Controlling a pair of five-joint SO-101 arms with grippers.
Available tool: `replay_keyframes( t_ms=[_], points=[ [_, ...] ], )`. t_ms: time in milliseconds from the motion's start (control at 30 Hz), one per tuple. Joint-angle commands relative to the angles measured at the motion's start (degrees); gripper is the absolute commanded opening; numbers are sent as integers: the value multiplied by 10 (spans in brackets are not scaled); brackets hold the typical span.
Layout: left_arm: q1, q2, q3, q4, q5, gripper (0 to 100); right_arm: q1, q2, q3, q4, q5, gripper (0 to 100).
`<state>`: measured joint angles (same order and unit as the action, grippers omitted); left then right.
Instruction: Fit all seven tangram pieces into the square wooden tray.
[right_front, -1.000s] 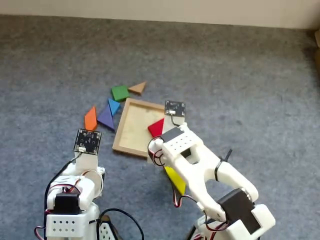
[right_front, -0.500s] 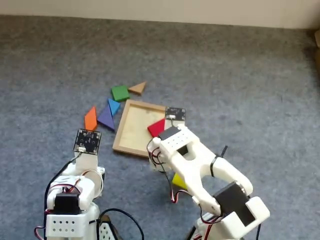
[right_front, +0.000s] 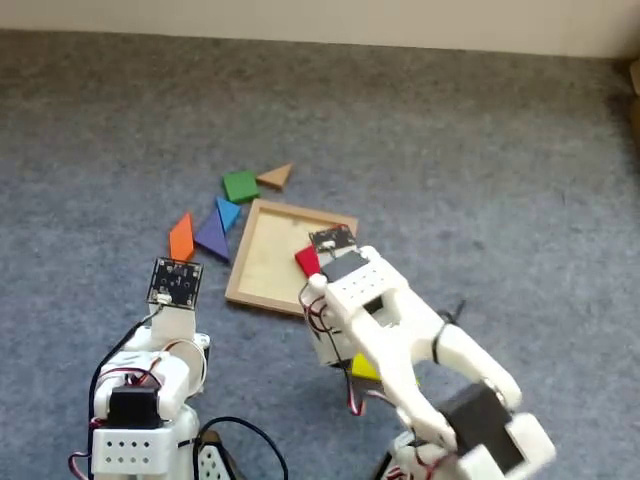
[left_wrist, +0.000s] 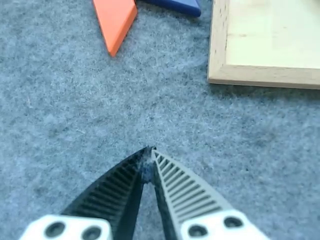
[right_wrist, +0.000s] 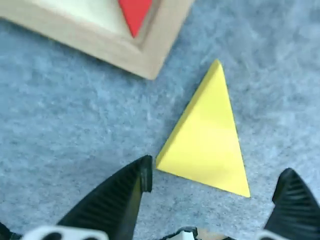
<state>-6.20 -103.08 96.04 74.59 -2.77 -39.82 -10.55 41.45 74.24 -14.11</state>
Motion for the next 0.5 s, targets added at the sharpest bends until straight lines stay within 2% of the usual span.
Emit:
replay_keyframes(
  t_ms=[0,233,467],
  points=[
    [-6,1,12,2,2,7,-3,-75,28,-6,10,368],
    [-6,1,12,2,2,7,-7,-87,142,-117,23,368],
    [-6,1,12,2,2,7,-5,-92,113,-41,177,368]
  ],
)
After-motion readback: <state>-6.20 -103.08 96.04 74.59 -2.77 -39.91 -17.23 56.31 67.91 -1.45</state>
